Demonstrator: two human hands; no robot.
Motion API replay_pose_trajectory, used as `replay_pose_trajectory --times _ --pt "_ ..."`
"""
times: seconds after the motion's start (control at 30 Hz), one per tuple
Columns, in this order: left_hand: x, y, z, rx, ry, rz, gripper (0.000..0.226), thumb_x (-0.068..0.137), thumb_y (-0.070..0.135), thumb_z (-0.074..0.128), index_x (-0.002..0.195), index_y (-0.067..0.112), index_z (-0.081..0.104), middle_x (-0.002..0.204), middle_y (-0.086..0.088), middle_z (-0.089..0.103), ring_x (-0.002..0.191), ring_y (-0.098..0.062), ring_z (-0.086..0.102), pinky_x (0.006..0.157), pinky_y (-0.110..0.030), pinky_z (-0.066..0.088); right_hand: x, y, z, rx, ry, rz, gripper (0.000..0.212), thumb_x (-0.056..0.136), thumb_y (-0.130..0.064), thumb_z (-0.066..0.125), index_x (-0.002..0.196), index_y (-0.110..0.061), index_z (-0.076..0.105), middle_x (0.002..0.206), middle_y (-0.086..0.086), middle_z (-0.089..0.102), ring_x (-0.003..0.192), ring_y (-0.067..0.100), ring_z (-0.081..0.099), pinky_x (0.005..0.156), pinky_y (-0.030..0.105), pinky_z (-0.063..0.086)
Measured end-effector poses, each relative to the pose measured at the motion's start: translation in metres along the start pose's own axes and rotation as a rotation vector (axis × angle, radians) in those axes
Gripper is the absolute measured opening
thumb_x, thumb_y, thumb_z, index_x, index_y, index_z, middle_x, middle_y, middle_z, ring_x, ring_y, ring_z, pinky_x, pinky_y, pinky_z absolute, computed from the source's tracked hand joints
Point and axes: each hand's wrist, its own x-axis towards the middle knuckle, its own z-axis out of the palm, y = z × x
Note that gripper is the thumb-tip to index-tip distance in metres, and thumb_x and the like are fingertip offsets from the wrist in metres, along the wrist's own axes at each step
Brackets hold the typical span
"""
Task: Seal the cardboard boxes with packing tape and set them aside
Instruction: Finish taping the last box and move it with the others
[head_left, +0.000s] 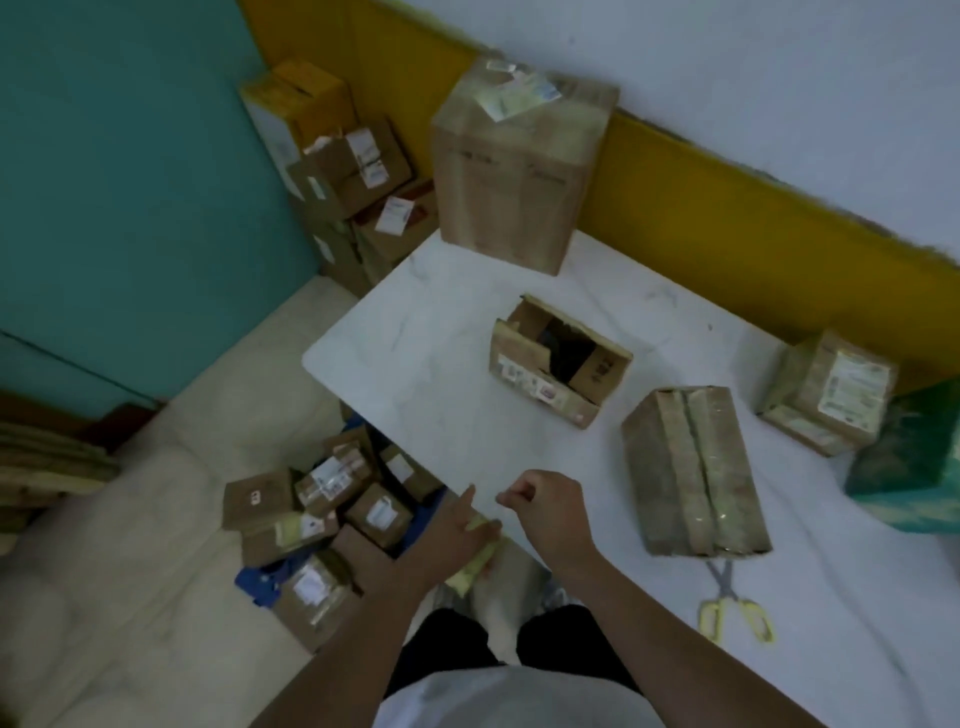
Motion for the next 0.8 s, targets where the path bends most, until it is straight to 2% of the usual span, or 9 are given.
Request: replay_pose_trajectory --times 0.03,0.1,0.27,0.4,0.5,0.57,0.63,0.73,0.8 --pt "0.007 -0.010 0.000 0.005 0.027 0.000 0.074 0.100 0.036 0.052 0.156 0.019 0.007 0.157 -0.007 0.029 0.118 0.003 0.052 0.080 -0.007 0.042 0.005 0.003 0.006 0.007 -0.024 -0.008 0.024 0.082 -0.024 0.077 0.063 -0.017 0.065 0.059 -0.016 0.057 0.064 -0.010 0.057 0.059 0.007 0.041" --pt "0.024 -0.027 0.002 0.009 0.090 0.001 0.069 0.100 0.030 0.053 0.154 0.013 0.014 0.151 -0.009 0.038 0.116 -0.007 0.052 0.066 -0.005 0.037 0.017 0.015 0.021 0.010 -0.088 0.001 0.023 0.082 -0.020 0.077 0.063 -0.017 0.065 0.060 -0.017 0.058 0.064 -0.012 0.057 0.059 0.005 0.039" --pt "0.083 -0.077 0.018 -0.052 0.179 -0.103 0.058 0.089 0.052 0.061 0.136 0.019 0.049 0.110 0.002 0.066 0.089 -0.006 0.065 0.075 -0.022 0.054 0.046 0.044 0.055 -0.094 -0.150 0.001 0.015 0.085 -0.020 0.072 0.075 -0.009 0.069 0.071 -0.011 0.059 0.064 -0.004 0.053 0.060 0.011 0.036" --pt "0.111 -0.081 0.023 -0.072 0.220 -0.059 0.027 0.092 0.046 0.061 0.112 0.028 0.061 0.090 0.008 0.069 0.062 0.007 0.063 0.055 -0.007 0.048 0.070 0.059 0.077 -0.366 -0.158 -0.051 0.013 0.094 -0.019 0.059 0.089 -0.009 0.066 0.094 0.002 0.063 0.094 0.016 0.058 0.069 0.022 0.032" --pt "0.118 -0.082 0.026 -0.099 0.193 -0.059 0.008 0.094 0.035 0.061 0.092 0.036 0.054 0.081 0.011 0.061 0.051 0.016 0.056 0.050 -0.004 0.044 0.073 0.060 0.087 -0.534 -0.117 -0.097 0.011 0.093 -0.019 0.062 0.100 -0.012 0.058 0.100 0.004 0.063 0.099 0.020 0.059 0.070 0.024 0.035" --pt "0.115 -0.083 0.025 -0.143 0.179 -0.085 0.015 0.093 0.035 0.063 0.105 0.033 0.054 0.094 0.008 0.065 0.066 0.013 0.060 0.060 -0.008 0.047 0.074 0.059 0.082 -0.622 -0.021 -0.028 0.039 0.084 -0.040 0.071 0.102 -0.011 0.051 0.091 0.004 0.061 0.088 0.021 0.059 0.066 0.028 0.039" --pt "0.116 -0.082 0.023 -0.132 0.228 -0.092 0.041 0.089 0.046 0.064 0.125 0.029 0.053 0.118 0.006 0.064 0.094 -0.003 0.060 0.078 -0.020 0.046 0.080 0.064 0.071 -0.744 0.084 -0.021 0.059 0.063 -0.060 0.079 0.086 -0.012 0.053 0.074 0.003 0.056 0.069 0.021 0.055 0.056 0.031 0.035" --pt "0.120 -0.077 0.019 -0.116 0.402 -0.146 0.064 0.086 0.054 0.064 0.132 0.013 0.047 0.128 -0.002 0.060 0.110 -0.018 0.058 0.084 -0.026 0.043 0.081 0.076 0.066 -0.857 0.184 -0.298 0.044 0.049 -0.030 0.092 0.075 -0.012 0.060 0.070 0.005 0.055 0.061 0.022 0.055 0.052 0.030 0.038" --pt "0.125 -0.076 0.019 -0.010 0.492 -0.223 0.089 0.077 0.070 0.062 0.139 0.009 0.039 0.137 -0.010 0.053 0.122 -0.027 0.053 0.096 -0.036 0.045 0.066 0.092 0.078 -0.818 0.108 -0.541 0.036 0.066 -0.022 0.075 0.101 -0.014 0.070 0.105 0.006 0.066 0.088 0.023 0.064 0.073 0.033 0.048"
